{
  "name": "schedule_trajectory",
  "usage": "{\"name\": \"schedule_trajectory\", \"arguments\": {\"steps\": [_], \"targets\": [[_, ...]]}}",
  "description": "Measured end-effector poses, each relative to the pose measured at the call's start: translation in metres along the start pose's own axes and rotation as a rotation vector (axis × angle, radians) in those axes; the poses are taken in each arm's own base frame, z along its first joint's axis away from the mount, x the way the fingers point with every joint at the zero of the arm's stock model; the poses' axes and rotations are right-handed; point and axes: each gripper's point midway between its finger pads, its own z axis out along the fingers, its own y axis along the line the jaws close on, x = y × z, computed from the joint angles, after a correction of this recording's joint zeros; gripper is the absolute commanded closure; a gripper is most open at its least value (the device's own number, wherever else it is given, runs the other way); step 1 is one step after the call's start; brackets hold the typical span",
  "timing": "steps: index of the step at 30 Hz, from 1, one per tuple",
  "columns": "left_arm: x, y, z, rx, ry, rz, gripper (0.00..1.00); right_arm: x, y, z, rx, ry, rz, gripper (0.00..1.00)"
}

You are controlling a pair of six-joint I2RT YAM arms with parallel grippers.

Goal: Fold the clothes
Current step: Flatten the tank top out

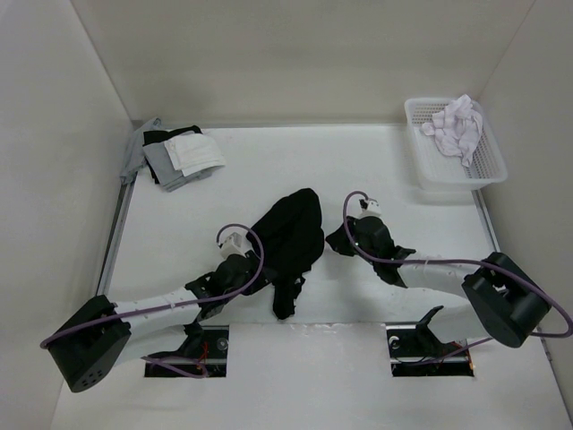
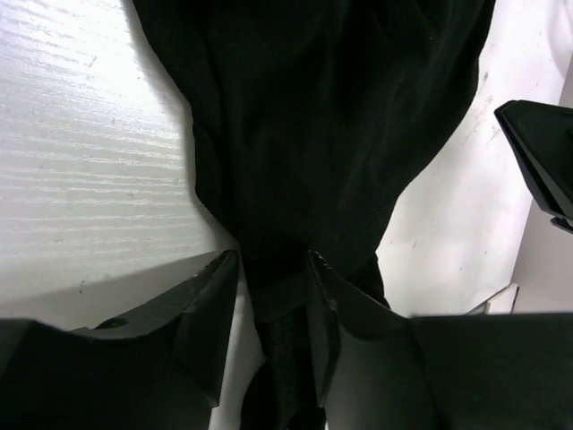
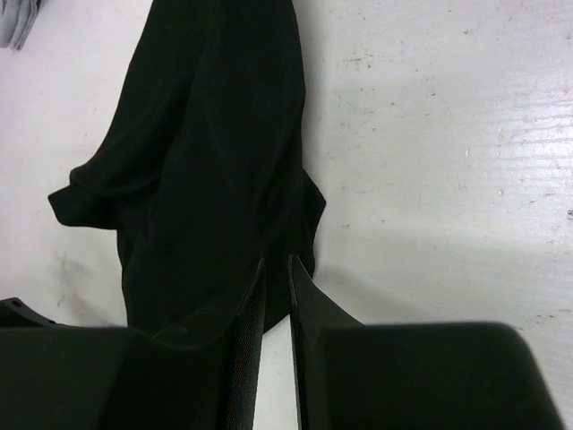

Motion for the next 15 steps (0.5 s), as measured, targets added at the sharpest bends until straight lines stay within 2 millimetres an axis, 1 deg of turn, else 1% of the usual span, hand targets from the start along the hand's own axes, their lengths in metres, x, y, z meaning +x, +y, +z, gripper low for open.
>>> {"name": "schedule_trajectory", "arguments": {"steps": [4, 6, 9, 12, 14, 15], "targets": [[0.001, 0.000, 0.001, 0.000, 0.004, -0.010, 0.79, 0.002, 0.001, 0.002, -0.009, 0.005, 0.001, 0.80], [0.001, -0.001, 0.001, 0.003, 0.005, -0.011, 0.81, 0.003, 0.001, 0.003, -0.011, 0.007, 0.001, 0.80], [-0.001, -0.004, 0.000, 0.015, 0.000, -0.017, 0.88, 0.004, 0.002, 0.004, -0.015, 0.011, 0.003, 0.79], [-0.003, -0.009, -0.003, 0.036, -0.006, -0.025, 0.95, 0.005, 0.002, 0.004, -0.017, 0.015, 0.003, 0.75], [-0.006, -0.013, -0.006, 0.052, -0.013, -0.029, 0.97, 0.005, 0.002, 0.004, -0.018, 0.014, 0.004, 0.72], [-0.008, -0.016, -0.009, 0.065, -0.019, -0.031, 0.98, 0.005, 0.002, 0.005, -0.019, 0.014, 0.005, 0.67]]}}
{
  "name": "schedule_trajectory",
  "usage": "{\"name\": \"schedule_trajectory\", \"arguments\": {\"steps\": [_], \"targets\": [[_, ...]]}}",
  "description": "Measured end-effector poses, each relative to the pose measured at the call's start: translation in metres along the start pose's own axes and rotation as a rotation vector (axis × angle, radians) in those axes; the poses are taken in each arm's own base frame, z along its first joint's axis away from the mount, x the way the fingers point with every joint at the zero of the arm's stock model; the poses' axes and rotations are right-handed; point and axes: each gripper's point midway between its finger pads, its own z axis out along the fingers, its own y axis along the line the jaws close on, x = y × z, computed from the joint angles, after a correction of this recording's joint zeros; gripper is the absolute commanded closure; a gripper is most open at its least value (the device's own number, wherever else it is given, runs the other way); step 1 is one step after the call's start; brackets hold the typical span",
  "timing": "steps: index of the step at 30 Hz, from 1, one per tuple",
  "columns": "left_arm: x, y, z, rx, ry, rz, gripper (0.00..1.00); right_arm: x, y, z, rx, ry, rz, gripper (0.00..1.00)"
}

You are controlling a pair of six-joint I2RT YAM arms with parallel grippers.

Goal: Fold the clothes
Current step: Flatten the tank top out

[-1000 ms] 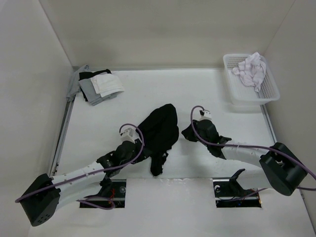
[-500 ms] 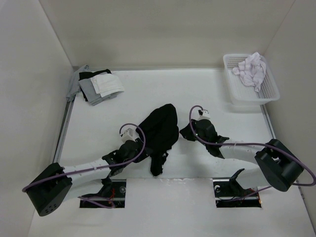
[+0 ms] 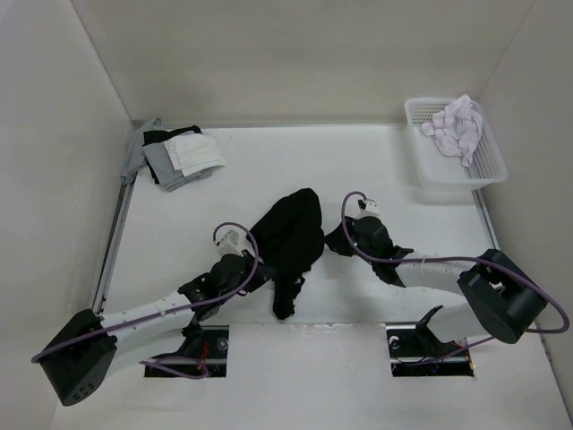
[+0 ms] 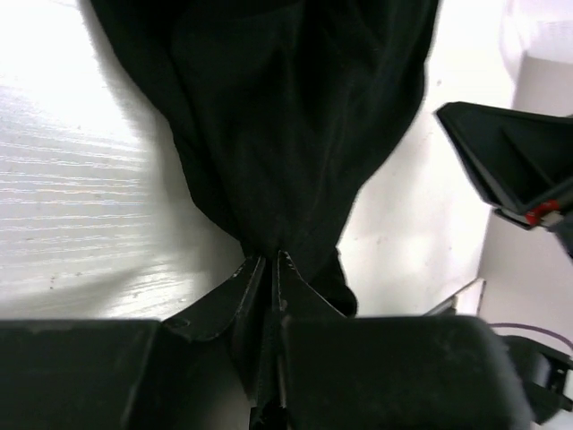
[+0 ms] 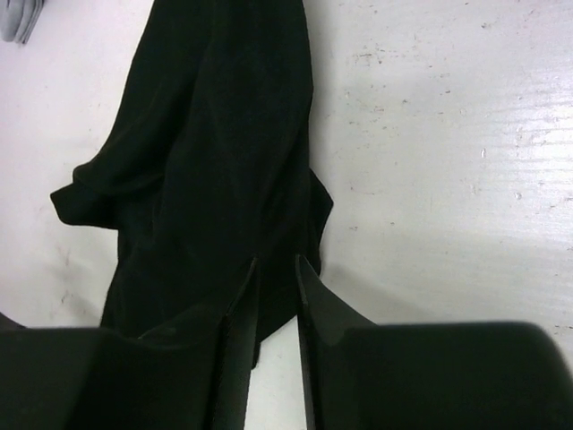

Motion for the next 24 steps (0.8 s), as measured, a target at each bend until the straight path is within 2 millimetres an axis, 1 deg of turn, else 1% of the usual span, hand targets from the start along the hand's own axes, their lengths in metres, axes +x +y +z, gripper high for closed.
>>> {"name": "schedule_trajectory", "arguments": {"steps": [3, 5, 6, 7, 8, 9, 10, 12, 13, 14, 16, 18, 19, 21, 22, 24], "targets": [[-0.007, -0.009, -0.006, 0.034, -0.019, -0.004, 0.99, -0.001, 0.001, 0.000, -0.006, -0.002, 0.002, 0.59], [-0.019, -0.014, -0.011, 0.047, -0.050, -0.001, 0.99, 0.000, 0.003, 0.001, -0.013, 0.002, 0.002, 0.55], [-0.029, -0.018, -0.015, 0.051, -0.065, 0.000, 0.99, 0.002, 0.002, 0.002, -0.014, 0.008, 0.004, 0.54], [-0.044, -0.028, -0.021, 0.068, -0.102, -0.001, 0.99, 0.004, 0.002, 0.004, -0.014, 0.019, 0.003, 0.53], [-0.064, -0.041, -0.028, 0.094, -0.153, -0.004, 0.99, 0.007, 0.002, 0.007, -0.014, 0.032, 0.003, 0.51], [-0.082, -0.056, -0.037, 0.126, -0.199, -0.004, 0.98, 0.009, 0.003, 0.011, -0.014, 0.044, 0.002, 0.50], [-0.104, -0.075, -0.049, 0.171, -0.256, -0.001, 0.98, 0.010, 0.004, 0.014, -0.016, 0.054, 0.002, 0.48], [-0.135, -0.101, -0.069, 0.234, -0.339, 0.009, 0.97, 0.010, 0.008, 0.022, -0.028, 0.064, 0.006, 0.47], [-0.142, -0.108, -0.074, 0.256, -0.358, 0.016, 0.97, 0.009, 0.011, 0.026, -0.036, 0.068, 0.009, 0.46], [-0.145, -0.112, -0.077, 0.269, -0.361, 0.023, 0.96, 0.007, 0.012, 0.029, -0.042, 0.069, 0.011, 0.46], [-0.144, -0.105, -0.073, 0.251, -0.342, 0.026, 0.95, 0.000, 0.018, 0.038, -0.060, 0.064, 0.019, 0.46], [-0.138, -0.089, -0.064, 0.212, -0.310, 0.021, 0.95, -0.009, 0.024, 0.047, -0.080, 0.051, 0.030, 0.46], [-0.133, -0.078, -0.059, 0.183, -0.289, 0.016, 0.95, -0.012, 0.027, 0.049, -0.089, 0.047, 0.034, 0.46], [-0.123, -0.057, -0.052, 0.125, -0.253, 0.004, 0.95, -0.015, 0.032, 0.051, -0.107, 0.042, 0.037, 0.45], [-0.120, -0.051, -0.050, 0.108, -0.243, 0.000, 0.95, -0.015, 0.033, 0.051, -0.113, 0.043, 0.038, 0.45], [-0.119, -0.045, -0.051, 0.092, -0.237, -0.006, 0.94, -0.014, 0.034, 0.050, -0.118, 0.048, 0.040, 0.43]]}}
